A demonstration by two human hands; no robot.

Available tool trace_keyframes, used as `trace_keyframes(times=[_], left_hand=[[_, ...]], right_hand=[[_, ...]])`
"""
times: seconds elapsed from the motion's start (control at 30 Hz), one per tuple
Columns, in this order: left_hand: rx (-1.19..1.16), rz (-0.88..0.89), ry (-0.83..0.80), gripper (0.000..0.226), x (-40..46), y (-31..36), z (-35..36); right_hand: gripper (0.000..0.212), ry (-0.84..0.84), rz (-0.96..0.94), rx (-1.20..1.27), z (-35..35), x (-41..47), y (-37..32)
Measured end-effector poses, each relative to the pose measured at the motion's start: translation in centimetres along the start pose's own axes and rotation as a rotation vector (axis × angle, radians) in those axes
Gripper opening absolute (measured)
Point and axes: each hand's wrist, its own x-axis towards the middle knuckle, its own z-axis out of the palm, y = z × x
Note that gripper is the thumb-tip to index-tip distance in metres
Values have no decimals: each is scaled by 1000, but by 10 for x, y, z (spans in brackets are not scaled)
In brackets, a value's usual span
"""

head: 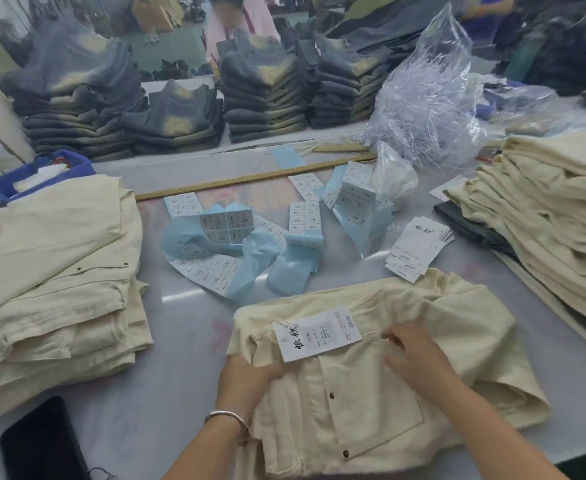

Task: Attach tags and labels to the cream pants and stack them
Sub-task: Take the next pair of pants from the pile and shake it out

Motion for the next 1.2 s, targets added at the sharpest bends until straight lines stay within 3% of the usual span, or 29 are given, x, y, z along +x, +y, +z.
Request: trace_keyframes(times=[0.13,0.23,0.27,0.33,0.43,0.5,0.63,0.77,0.9,1.03,1.1,1.2], left_hand=[[-578,-226,-265,36,-42,3,17],[-698,-183,-204,16,-71,8,45],[-667,-132,-117,14,-81,6,57],[-577,-52,65,17,-99,2,76],[-571,-57,183,22,-121,0,92],[-661,-123,149,29,-135,2,101],[-840,-244,-91,35,-183,1,125],[-905,-233,-118,41,-239,-22,148],[-1173,-348,-286,55,-271,-37,157],[-1173,-326,-520,56,-273,-41,150],[-1162,-224,-542,59,-267,-42,144],[-1275,59,-611,71,-249,-44,121]], right_hand=[[28,296,-72,185,-10,-55,16],[24,360,95,175,-21,-103,39],[23,261,203,214,-25,-115,49],[31,-114,441,348,-26,-137,64],[59,-577,657,671,-22,-159,75],[68,-697,666,919,-17,-166,81],[87,-802,673,1498,-17,-177,82],[76,-838,711,1667,-19,-197,69],[51,-609,728,1569,-12,-213,62],[31,-469,736,1681,-29,-215,61],[40,-389,731,1698,-41,-211,56],[70,-136,592,1638,-70,-206,45]])
